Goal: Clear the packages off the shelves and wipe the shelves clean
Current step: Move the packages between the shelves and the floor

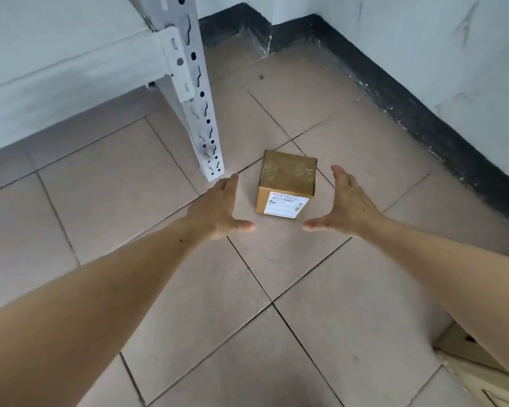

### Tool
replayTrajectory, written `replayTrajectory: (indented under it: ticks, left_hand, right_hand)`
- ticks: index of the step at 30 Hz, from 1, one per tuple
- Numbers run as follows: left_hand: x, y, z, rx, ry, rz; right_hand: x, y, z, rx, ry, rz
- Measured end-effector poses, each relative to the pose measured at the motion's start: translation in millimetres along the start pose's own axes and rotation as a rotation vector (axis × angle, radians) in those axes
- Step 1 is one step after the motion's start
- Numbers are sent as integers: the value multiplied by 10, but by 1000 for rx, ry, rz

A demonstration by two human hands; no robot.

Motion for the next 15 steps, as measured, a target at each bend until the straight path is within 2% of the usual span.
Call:
replayTrajectory:
  ticks: [8,15]
  left_hand:
    - [228,937,-341,239,-171,48]
    - [420,1177,-269,415,-391,110]
  right_hand:
    - [189,731,84,-201,249,-35]
    - [121,780,7,-298,188,-92]
Point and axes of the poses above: each hand's wrist, its own y-axis towards the middle knuckle, its own x-axis out of the palm, z = x × y, the point moved 4 cm from there along y, towards the middle knuckle, and after that the axes turned 12 degrees about x, right-handed, at the moved point
